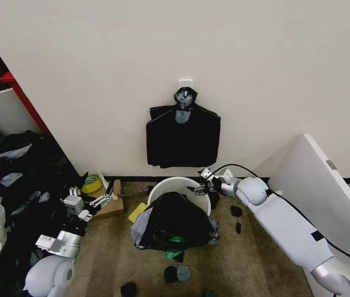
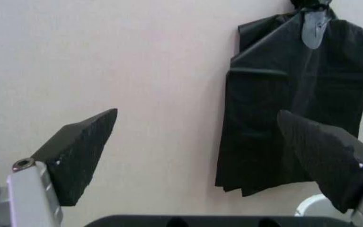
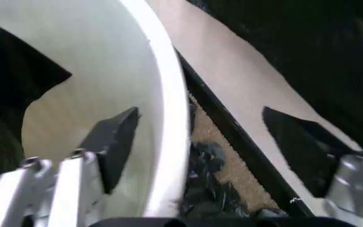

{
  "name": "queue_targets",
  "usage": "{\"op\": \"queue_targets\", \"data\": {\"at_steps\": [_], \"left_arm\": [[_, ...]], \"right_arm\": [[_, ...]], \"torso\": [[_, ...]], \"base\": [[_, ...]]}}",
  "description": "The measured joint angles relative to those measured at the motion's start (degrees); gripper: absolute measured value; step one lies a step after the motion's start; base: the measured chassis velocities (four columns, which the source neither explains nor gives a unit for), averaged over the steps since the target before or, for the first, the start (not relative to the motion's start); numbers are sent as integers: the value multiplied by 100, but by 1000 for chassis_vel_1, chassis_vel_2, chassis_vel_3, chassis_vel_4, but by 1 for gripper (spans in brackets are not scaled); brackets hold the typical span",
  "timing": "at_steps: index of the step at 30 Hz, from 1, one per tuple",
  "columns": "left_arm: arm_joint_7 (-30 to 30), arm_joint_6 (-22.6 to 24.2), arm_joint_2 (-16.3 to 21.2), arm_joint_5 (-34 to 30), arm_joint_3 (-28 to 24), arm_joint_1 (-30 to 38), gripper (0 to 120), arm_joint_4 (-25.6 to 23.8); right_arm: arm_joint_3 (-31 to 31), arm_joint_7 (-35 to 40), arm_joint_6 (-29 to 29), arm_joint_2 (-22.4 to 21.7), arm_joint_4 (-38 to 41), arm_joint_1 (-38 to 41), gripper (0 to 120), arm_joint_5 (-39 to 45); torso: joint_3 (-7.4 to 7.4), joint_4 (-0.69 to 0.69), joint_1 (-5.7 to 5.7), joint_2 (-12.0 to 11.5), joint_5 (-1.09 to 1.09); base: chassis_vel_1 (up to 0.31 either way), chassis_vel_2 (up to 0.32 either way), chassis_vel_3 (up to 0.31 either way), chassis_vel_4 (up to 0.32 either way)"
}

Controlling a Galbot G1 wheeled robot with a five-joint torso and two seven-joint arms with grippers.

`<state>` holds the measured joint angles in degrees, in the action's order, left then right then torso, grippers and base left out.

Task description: Place the garbage bag over the trash bin.

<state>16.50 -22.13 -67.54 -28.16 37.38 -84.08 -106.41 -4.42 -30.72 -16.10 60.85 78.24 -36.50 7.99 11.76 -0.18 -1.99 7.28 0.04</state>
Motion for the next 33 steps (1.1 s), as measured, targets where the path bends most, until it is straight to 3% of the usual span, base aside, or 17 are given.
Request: {"op": "queue_targets", "data": {"at_steps": [11,13,17,20,23,26,27,29,33], "left_arm": [[-177,1,35,3,32,-16,100,11],[-187,0,34,2,35,-16,100,9],[-232,-6,24,0,54,-22,100,-2],[-245,-8,22,-1,58,-22,100,-2],[-265,-13,19,-1,61,-26,100,-2],[-278,-15,1,0,21,-19,100,-14],[-278,-15,1,0,21,-19,100,-14],[-287,-12,-6,4,-17,-10,100,-46],[-292,-7,-7,7,-27,-13,100,-90]], "right_arm": [[-14,151,21,21,52,-147,30,37],[-15,177,8,14,74,-173,29,71],[8,648,-150,-154,396,-504,9,652],[16,896,-214,-231,535,-650,7,923],[21,1852,-488,-449,966,-1085,4,1728],[-30,3942,-947,-615,1758,-1652,3,3053],[-30,3942,-947,-615,1758,-1652,3,3053],[-31,5417,-920,-691,2444,-2082,3,4083],[-36,6561,-542,-594,3087,-2440,1,4939]], "torso": [[-1,-1,0,0,0],[-1,-1,0,0,-1],[-1,0,0,1,-1],[-1,0,0,1,-1],[-1,-2,1,1,1],[-1,0,1,1,0],[-1,0,1,1,0],[-1,-1,1,1,0],[0,-1,0,1,0]], "base": [[0,0,0,0],[0,0,0,0],[0,0,0,0],[0,0,0,0],[0,0,0,0],[0,0,0,0],[0,0,0,0],[0,0,0,0],[0,0,0,0]]}}
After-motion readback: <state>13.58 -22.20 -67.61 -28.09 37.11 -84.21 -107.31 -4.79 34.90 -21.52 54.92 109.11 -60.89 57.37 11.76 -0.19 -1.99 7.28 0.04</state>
